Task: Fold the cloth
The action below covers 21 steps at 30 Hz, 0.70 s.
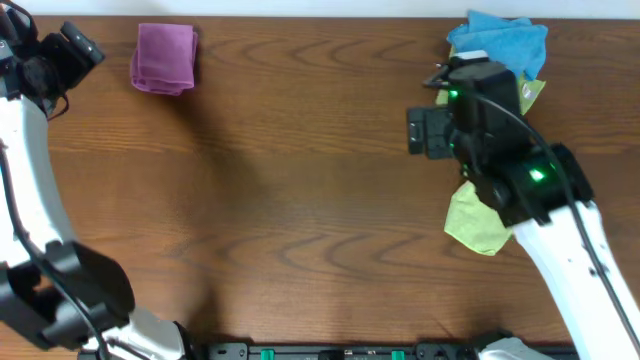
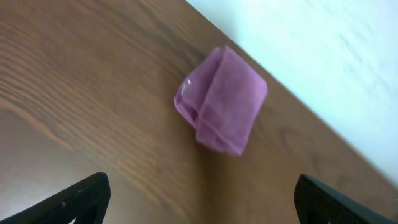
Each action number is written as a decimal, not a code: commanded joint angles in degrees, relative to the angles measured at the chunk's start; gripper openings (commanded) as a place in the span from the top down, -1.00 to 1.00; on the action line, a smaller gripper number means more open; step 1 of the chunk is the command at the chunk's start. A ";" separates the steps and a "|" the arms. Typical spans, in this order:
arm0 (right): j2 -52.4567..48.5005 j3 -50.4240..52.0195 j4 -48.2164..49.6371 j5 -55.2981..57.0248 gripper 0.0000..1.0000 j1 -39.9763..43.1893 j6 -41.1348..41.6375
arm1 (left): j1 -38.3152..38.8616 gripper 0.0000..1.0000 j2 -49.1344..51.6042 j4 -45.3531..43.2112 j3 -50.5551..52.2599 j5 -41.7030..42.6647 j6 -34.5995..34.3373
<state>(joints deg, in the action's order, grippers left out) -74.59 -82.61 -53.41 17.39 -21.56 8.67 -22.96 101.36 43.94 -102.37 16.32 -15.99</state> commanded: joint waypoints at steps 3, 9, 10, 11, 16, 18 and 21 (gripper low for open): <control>3.82 -1.42 -3.28 3.89 -0.99 -0.57 -2.58 | 3.91 -0.91 -2.47 2.95 -0.76 -1.46 7.43; 3.82 -1.40 -4.79 3.76 -0.98 -0.59 -2.54 | 7.17 -0.91 -2.54 4.70 -0.76 -1.20 3.85; 3.82 -1.40 -4.79 3.78 -0.99 -0.59 -2.56 | 7.45 -0.91 -2.54 4.92 -0.76 -1.16 3.02; 3.82 -1.40 -4.79 3.78 -0.98 -0.59 -2.56 | 7.82 -0.91 -2.54 5.29 -0.76 -0.79 2.10; 3.82 -1.40 -4.76 3.76 -0.98 -0.59 -2.56 | 9.09 -0.91 -2.54 5.42 -0.76 1.79 1.57; 3.82 -1.40 -4.76 3.76 -0.98 -0.59 -2.56 | 9.16 -0.91 -2.54 5.62 -0.76 1.77 1.57; 3.82 -1.40 -4.76 3.76 -0.98 -0.59 -2.54 | 9.16 -0.91 -2.54 5.60 -0.76 1.51 1.62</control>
<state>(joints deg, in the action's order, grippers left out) -70.85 -83.22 -58.06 20.21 -21.56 6.92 -13.85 99.42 49.30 -102.39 17.63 -13.74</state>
